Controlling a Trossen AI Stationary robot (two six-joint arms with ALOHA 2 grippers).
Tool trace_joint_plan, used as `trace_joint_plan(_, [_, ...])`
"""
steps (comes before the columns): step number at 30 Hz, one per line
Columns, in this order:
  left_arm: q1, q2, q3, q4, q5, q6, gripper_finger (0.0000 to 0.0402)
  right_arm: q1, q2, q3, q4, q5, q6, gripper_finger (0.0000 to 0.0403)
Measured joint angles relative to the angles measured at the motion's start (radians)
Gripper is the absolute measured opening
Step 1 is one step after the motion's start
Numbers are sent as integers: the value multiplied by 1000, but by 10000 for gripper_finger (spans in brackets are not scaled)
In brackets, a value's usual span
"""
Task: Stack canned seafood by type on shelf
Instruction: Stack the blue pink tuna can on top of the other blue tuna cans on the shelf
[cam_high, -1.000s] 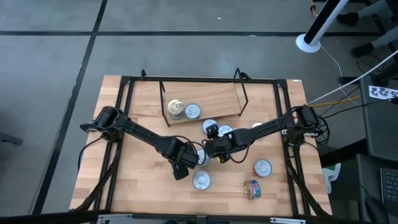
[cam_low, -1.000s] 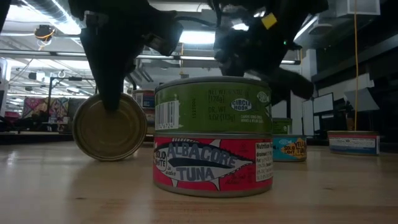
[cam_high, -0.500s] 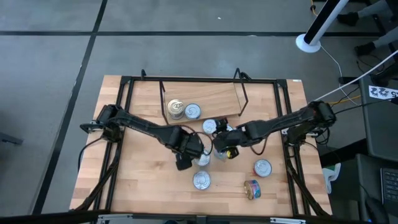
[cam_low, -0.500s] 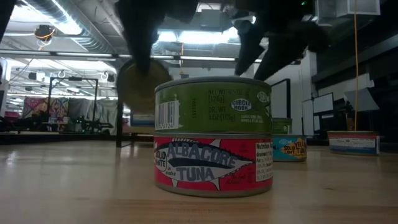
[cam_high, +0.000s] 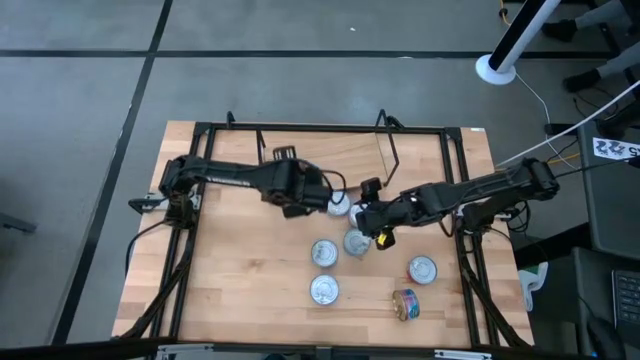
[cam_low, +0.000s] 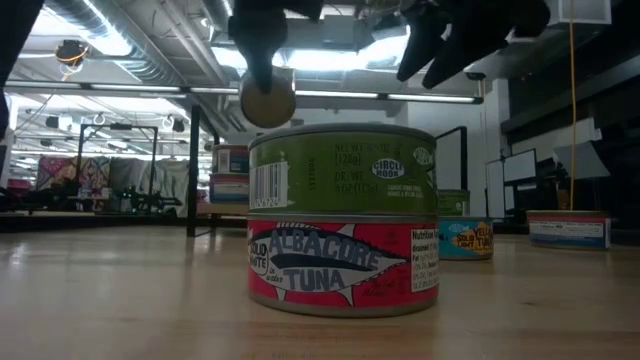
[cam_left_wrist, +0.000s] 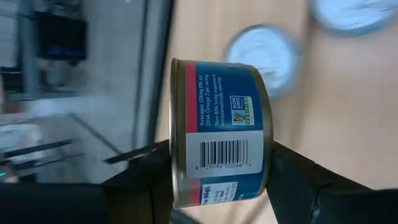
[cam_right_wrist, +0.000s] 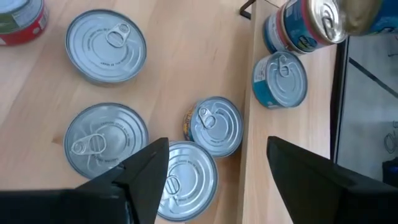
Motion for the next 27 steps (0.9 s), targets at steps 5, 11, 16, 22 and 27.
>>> trace_joint_plan(5, [56,1,-48,-11,-51,19,197,0,-2,0,-13,-8,27,271])
trace_joint_plan(11, [95,1,-120,-1,-93,42,197,0,-2,0,-23,-8,27,271])
trace_joint_plan(16, [107,1,-183,5,-96,36,197,0,-2,0,-24,-8,27,271])
trace_joint_plan(22, [106,1,-227,56,-117,41,198,0,-2,0,-23,-8,27,271])
trace_joint_plan(27, [105,0,-238,70,-120,41,198,0,-2,0,-23,-8,27,271])
